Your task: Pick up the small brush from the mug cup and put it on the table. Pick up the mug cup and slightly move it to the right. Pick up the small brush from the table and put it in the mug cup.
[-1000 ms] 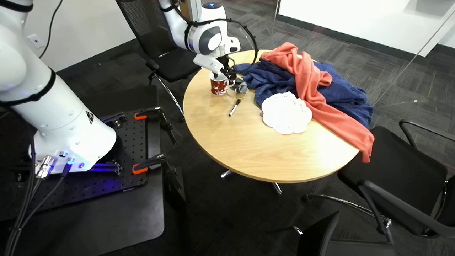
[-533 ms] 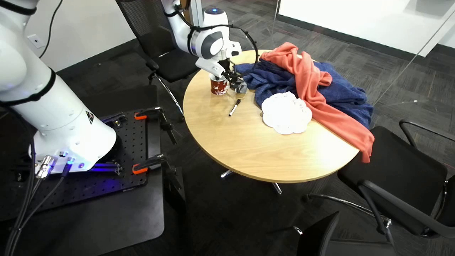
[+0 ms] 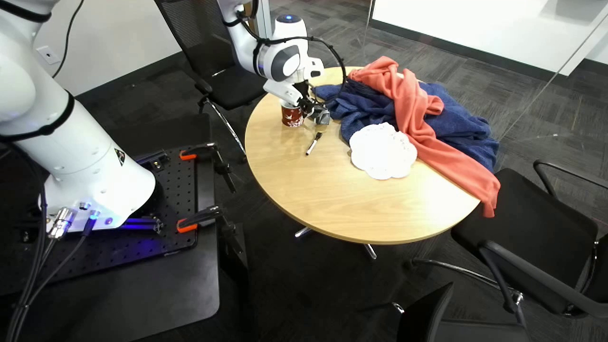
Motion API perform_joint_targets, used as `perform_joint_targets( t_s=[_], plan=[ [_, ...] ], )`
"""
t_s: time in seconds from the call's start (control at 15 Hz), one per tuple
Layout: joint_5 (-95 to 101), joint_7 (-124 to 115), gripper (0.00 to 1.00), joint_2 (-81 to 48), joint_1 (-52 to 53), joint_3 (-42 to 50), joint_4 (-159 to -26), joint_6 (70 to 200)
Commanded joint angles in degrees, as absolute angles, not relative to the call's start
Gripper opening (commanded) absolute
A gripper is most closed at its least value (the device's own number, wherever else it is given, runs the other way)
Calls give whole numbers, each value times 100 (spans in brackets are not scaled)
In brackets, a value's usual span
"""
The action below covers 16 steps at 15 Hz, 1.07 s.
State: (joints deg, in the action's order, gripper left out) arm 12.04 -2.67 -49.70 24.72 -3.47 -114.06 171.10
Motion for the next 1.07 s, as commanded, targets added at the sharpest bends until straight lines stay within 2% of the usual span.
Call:
perform_joint_targets(
  t_s=[0.0, 0.13, 0.67, 1.0],
  plan=[
    [1077, -231, 3, -4992, 2441, -396, -11294, 17028],
    [1084, -243, 0, -4978, 2464, -373, -11295, 17018],
    [1119, -391, 2, -4418, 2557, -91, -11763, 17227],
    [1171, -765, 2, -3797, 2962, 677, -12226, 17421]
  ],
)
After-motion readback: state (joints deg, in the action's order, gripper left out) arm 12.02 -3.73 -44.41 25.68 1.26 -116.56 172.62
